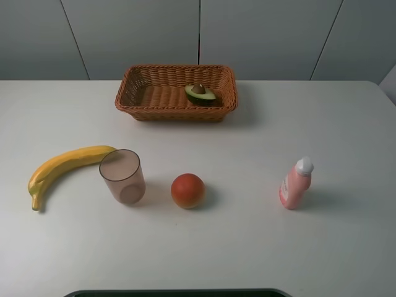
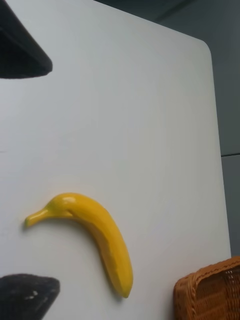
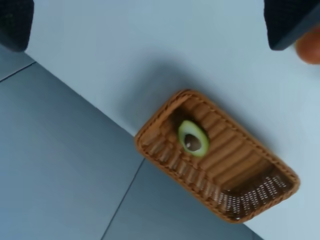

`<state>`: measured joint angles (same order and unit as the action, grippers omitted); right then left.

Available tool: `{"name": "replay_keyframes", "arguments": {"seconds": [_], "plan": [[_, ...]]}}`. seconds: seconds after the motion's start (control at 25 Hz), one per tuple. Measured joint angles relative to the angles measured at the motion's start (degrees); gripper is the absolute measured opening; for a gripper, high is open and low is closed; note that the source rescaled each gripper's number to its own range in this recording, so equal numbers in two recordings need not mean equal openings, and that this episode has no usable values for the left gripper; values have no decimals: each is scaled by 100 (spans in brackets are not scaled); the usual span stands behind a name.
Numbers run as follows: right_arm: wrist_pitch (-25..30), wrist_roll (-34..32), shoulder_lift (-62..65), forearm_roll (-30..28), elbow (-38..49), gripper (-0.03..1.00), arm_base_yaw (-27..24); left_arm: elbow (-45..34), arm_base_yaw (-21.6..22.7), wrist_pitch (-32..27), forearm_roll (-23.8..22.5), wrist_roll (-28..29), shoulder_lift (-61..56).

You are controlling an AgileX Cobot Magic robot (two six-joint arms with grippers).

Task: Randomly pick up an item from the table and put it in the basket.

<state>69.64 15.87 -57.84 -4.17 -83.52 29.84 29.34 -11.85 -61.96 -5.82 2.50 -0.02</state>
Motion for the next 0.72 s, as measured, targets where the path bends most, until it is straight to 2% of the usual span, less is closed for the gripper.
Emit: {"name": "replay_keyframes", "arguments": {"seconds": [0.12,0.36,0.44,0.72], "plan": [[27,0,921,417,906,99,0,0,0,0,0,0,0],[68,-48,2574,887,2766,99,0,0,0,0,0,0,0],[-79,-59,3016,1041,3303,99,0,0,0,0,0,0,0],[-422,-417,4328,1096,4891,99,0,0,0,0,0,11,0]]}}
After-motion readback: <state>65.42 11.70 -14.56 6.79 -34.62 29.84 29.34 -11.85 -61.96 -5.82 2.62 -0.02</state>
